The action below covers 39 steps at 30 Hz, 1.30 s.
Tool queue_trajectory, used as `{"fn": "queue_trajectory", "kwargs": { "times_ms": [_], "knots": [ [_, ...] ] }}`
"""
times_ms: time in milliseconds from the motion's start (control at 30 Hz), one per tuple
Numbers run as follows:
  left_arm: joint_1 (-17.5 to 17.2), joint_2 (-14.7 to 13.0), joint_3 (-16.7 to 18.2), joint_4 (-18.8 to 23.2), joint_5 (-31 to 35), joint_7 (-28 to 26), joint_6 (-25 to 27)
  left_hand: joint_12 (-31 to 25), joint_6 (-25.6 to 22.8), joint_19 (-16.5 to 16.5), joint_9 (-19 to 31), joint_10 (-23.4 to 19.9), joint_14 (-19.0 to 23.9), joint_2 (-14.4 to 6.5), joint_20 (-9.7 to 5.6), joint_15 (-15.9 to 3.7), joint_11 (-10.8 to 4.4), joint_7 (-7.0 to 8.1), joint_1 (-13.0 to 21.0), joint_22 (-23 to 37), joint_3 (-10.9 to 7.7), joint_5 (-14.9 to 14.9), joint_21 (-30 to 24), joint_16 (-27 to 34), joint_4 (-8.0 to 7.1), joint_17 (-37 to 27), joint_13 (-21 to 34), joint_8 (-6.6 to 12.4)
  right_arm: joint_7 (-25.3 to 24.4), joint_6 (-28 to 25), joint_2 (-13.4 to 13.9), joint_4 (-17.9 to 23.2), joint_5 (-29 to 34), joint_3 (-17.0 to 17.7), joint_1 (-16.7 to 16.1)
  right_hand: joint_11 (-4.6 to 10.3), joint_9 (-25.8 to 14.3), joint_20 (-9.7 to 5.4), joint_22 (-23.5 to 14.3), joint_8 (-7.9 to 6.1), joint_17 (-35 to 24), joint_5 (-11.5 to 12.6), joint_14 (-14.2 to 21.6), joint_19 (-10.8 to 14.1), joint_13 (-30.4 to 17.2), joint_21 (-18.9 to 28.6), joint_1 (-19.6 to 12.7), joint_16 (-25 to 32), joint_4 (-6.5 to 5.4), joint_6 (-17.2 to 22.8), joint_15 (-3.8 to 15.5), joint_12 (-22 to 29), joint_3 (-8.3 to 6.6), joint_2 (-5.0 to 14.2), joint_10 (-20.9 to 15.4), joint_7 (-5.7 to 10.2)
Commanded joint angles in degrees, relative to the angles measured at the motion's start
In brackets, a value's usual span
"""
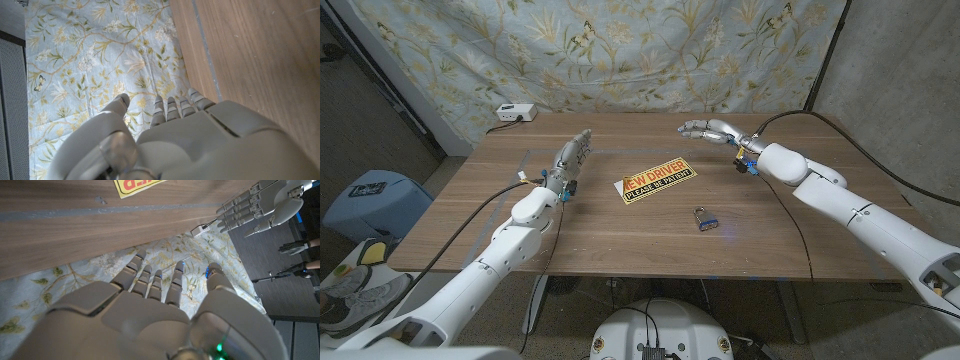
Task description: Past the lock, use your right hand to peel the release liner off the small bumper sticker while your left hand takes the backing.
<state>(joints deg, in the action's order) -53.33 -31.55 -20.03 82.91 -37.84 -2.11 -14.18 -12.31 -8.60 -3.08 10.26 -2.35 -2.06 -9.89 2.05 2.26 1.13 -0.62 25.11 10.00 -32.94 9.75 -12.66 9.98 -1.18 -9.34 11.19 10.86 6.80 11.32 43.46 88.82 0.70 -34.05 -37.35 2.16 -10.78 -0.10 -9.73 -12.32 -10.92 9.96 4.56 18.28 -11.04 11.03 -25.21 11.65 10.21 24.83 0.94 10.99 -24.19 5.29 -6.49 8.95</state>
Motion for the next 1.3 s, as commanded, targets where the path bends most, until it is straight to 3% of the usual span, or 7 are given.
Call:
{"fn": "queue_trajectory", "kwargs": {
  "times_ms": [33, 467, 1300],
  "knots": [
    [0.0, 0.1, -0.5, 0.4, 0.3, -0.1, 0.4, -0.2, -0.4, -0.6, 0.3, -0.4, 0.0, 0.0, -0.04, 0.55, 0.01, 0.12, 0.1, 0.1, -0.26, 0.4, 0.2, 0.0, 0.37, -0.2, 0.1, 0.03, 1.4, 0.0, 1.1, 2.4, 5.2, -1.3, 1.6, 0.09, -0.2, 0.43, -0.3, 0.04, -0.1, 0.3, -0.3, -0.1, -0.1, 0.1, -0.9, -0.2, 0.31, 0.0, -0.21, -0.2, -0.34, -0.19, 0.3, 0.53],
    [-0.4, 0.1, -0.8, 1.4, 0.5, -0.4, 0.8, -0.1, -0.4, -0.7, 0.3, -0.4, 0.0, -0.1, -0.04, 0.63, 0.02, 0.16, 0.1, 0.2, -0.22, 0.4, 0.3, 0.1, 0.59, -0.2, 0.1, 0.01, 3.4, 2.8, 0.5, 2.9, 9.9, -3.0, 3.5, -0.16, -0.2, 0.78, -0.3, 0.25, -0.1, 0.3, -0.4, -0.3, -0.1, 0.1, -2.4, -0.2, 0.44, 0.0, -0.34, -0.2, -0.57, -0.78, 0.8, 1.66],
    [-2.0, -1.9, 1.1, 1.3, -0.5, 0.5, -0.1, -0.1, -0.5, -0.8, 0.3, -0.4, 0.0, -0.1, 0.01, 0.65, 0.02, 0.22, -0.2, 0.2, -0.09, 0.3, 0.5, 0.1, 0.93, -0.2, 0.1, -0.05, 5.2, 5.2, -5.5, -1.3, 20.3, -9.0, 9.6, -0.1, -0.3, 1.06, -0.3, 0.53, -0.1, 0.2, -0.8, -0.3, -0.2, 0.1, -4.8, -0.2, 0.47, -0.3, -0.46, -0.1, -0.81, -1.88, 1.6, 2.98]
  ]
}}
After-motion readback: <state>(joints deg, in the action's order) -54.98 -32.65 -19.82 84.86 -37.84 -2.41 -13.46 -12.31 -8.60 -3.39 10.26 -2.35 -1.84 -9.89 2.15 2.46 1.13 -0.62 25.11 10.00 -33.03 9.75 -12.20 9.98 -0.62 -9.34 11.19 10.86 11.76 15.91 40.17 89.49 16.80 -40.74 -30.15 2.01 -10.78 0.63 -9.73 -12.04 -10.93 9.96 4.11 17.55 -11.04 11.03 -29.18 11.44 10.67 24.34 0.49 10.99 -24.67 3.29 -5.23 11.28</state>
